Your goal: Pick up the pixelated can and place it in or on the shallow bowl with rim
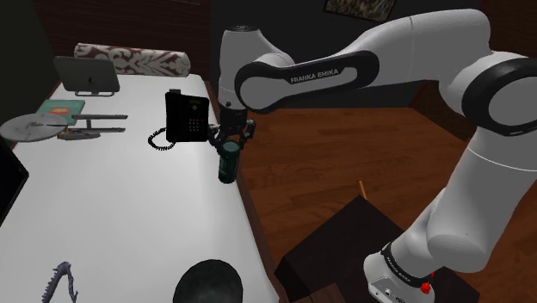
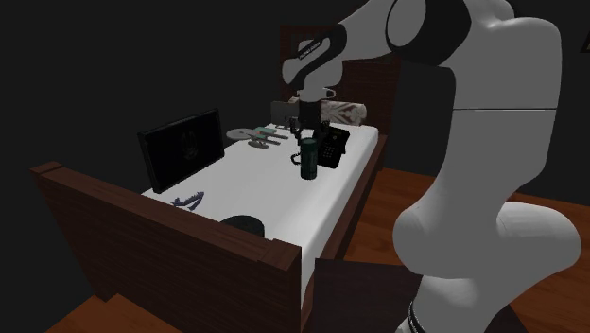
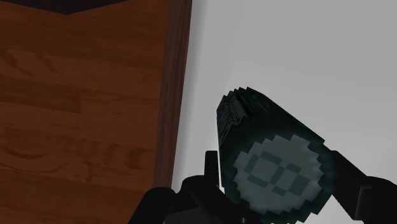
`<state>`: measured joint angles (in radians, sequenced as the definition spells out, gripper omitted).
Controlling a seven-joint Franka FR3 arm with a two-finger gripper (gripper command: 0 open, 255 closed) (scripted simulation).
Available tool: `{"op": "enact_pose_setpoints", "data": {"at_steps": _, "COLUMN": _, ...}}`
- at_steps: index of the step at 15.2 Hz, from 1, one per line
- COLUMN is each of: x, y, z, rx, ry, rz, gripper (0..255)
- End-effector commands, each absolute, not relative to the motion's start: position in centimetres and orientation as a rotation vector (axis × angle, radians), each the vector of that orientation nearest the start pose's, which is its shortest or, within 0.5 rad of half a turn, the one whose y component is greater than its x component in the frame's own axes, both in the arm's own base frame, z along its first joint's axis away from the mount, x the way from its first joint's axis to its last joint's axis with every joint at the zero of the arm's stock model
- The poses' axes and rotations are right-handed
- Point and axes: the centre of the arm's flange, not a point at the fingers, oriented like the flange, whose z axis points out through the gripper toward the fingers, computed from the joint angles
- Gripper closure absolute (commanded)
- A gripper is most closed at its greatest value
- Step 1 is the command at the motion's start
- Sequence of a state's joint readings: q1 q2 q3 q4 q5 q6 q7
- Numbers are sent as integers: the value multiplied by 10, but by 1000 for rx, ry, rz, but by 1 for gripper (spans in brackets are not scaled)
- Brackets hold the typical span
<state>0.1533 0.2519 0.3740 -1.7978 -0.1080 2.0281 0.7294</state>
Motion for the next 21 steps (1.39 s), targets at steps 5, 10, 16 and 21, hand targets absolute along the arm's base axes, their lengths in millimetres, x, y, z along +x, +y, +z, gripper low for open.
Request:
{"op": "enact_pose_setpoints", "data": {"at_steps": 5, "x": 491, "y": 339, "z": 429, "rx": -3137, "ry": 259, "rz": -2, "gripper": 255}}
{"op": "enact_pose_setpoints", "data": {"at_steps": 10, "x": 438, "y": 378, "z": 440, "rx": -3137, "ry": 259, "rz": -2, "gripper": 255}}
{"op": "enact_pose_setpoints", "data": {"at_steps": 16, "x": 376, "y": 425, "z": 453, "rx": -3137, "ry": 259, "rz": -2, "gripper": 255}}
{"op": "enact_pose_setpoints", "data": {"at_steps": 21, "x": 324, "y": 464, "z": 463, "rx": -3137, "ry": 259, "rz": -2, "gripper": 255}}
